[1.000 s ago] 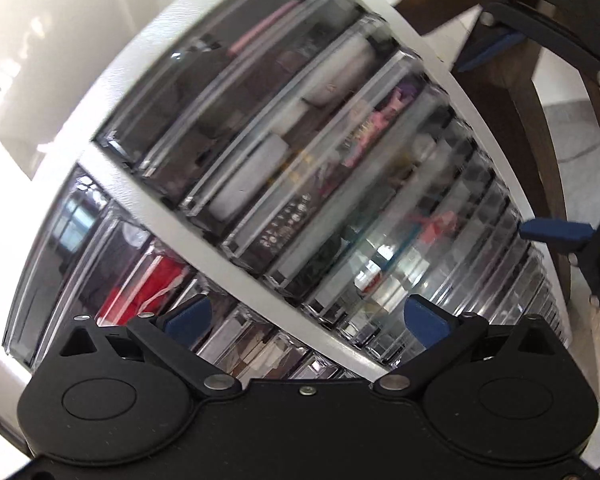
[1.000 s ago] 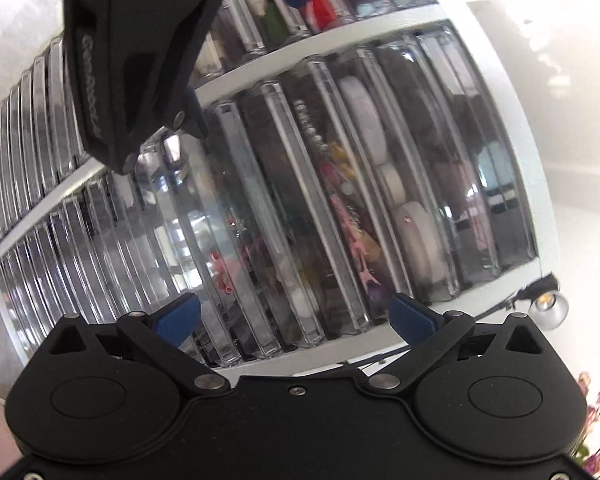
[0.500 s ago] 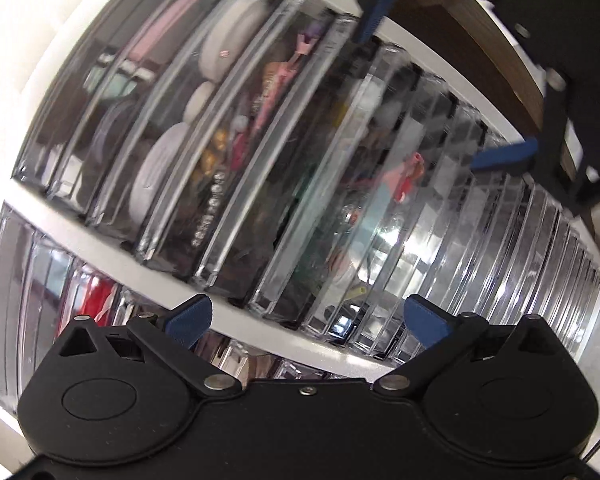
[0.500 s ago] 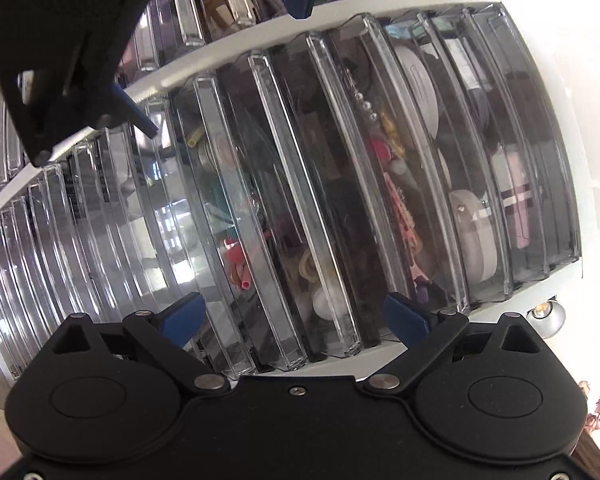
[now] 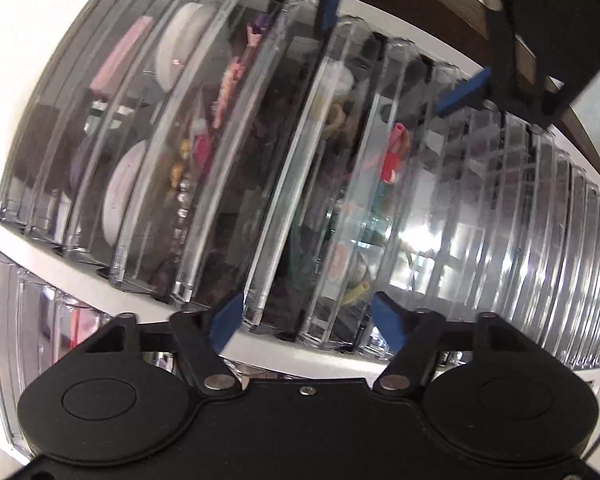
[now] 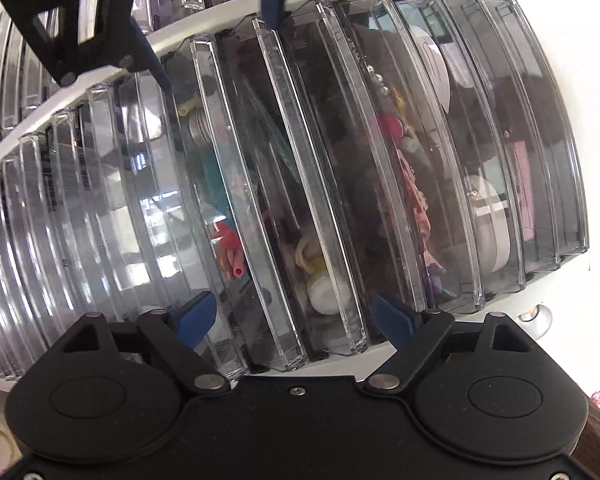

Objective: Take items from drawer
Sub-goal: 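Close the left gripper on the clear drawer front while the right gripper closes beside it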

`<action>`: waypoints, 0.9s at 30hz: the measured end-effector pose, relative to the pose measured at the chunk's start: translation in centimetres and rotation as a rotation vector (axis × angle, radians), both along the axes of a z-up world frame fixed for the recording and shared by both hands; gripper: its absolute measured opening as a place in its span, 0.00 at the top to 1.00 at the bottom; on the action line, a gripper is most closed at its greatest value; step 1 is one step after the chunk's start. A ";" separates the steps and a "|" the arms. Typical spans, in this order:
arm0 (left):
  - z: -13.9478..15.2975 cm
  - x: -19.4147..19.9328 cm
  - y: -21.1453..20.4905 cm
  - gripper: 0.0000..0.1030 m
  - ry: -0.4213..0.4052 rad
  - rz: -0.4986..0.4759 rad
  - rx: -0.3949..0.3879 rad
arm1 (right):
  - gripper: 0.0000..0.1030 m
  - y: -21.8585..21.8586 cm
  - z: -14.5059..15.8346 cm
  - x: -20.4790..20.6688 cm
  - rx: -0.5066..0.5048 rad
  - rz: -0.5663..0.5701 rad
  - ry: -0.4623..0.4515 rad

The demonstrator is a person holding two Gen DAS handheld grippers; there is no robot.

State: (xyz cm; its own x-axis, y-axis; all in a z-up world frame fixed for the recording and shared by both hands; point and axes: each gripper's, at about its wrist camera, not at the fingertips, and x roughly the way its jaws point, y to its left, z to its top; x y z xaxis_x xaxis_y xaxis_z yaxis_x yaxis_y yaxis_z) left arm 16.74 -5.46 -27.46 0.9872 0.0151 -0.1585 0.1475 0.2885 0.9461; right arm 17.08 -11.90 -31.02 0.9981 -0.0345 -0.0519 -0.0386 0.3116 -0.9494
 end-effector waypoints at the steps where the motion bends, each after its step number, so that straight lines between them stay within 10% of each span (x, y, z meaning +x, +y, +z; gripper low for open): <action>1: -0.1 0.1 0.0 0.39 -0.003 0.002 0.003 | 0.20 0.0 -0.3 0.1 -0.003 -0.001 -0.006; 16: -2.0 -0.9 -0.5 0.59 -0.069 -0.014 0.089 | 0.67 -1.4 -5.3 0.6 -0.040 0.036 -0.083; 27: -2.4 1.3 -0.4 0.60 -0.053 0.006 0.099 | 0.70 -2.1 -5.4 1.8 -0.048 0.037 -0.061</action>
State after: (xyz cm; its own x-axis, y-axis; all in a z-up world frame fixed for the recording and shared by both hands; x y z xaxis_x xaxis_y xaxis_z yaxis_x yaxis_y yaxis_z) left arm 18.06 -5.91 -29.89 0.9941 0.0342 -0.1031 0.0946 0.1944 0.9764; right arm 18.87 -14.02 -36.40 0.9999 0.0015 0.0099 0.0091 0.2651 -0.9642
